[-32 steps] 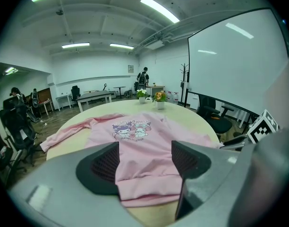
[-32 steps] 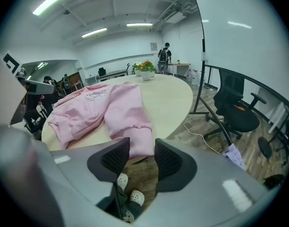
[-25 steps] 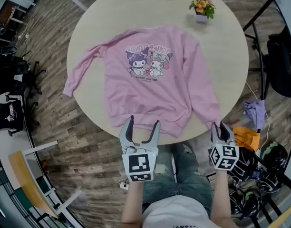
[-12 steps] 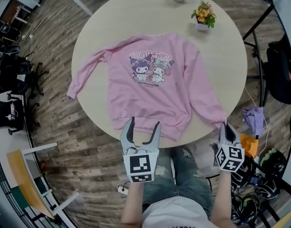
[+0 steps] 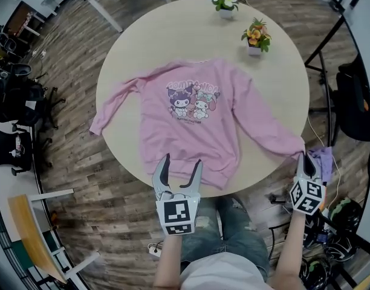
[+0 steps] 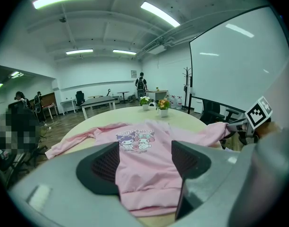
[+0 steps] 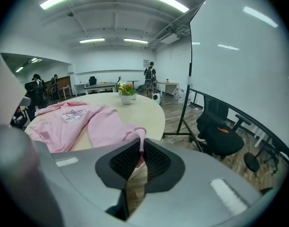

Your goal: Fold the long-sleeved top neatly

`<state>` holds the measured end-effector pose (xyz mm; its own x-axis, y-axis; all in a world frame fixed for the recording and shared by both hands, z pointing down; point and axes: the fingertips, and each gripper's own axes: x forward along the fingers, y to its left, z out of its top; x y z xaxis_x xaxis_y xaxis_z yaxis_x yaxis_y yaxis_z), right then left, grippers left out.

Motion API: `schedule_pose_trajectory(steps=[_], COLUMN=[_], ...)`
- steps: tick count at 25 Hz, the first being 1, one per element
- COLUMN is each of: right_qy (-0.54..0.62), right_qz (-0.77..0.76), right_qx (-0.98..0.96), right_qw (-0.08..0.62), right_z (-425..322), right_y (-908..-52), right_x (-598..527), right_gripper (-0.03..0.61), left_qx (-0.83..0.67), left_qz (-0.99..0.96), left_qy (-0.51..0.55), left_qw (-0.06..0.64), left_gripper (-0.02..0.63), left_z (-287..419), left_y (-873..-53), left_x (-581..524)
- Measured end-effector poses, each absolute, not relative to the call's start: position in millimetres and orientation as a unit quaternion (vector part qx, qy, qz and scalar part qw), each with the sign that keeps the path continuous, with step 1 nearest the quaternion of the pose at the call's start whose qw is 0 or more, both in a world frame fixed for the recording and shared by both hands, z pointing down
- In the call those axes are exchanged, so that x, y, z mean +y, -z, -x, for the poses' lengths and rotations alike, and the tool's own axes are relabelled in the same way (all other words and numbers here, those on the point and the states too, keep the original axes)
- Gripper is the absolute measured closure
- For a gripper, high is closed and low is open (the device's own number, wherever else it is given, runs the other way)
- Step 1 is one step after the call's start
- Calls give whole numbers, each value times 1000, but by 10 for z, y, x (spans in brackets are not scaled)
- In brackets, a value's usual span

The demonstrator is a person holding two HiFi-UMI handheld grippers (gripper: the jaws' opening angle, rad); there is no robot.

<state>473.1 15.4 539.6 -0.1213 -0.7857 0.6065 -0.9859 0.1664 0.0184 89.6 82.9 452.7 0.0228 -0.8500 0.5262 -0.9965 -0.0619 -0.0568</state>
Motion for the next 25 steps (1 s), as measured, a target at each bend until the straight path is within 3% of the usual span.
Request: schedule_pose_trajectory(steps=[16,25], right_qy=[-109,-84], right_qz=[-658,-656], right_qx=[-696,-704], right_qw=[266,259], right_z=[-5424,-5388], right_y=[-4788,-4402], right_x=[-663,-1048], right_gripper=[535,535], left_qx=[-667,-678], left_qz=[-701,-698], left_qy=[-208,-194], left_qw=[142,125], left_gripper=[275,275], left_z=[-1002,-984], left_y=[-4258,-4044], left_x=[503,384])
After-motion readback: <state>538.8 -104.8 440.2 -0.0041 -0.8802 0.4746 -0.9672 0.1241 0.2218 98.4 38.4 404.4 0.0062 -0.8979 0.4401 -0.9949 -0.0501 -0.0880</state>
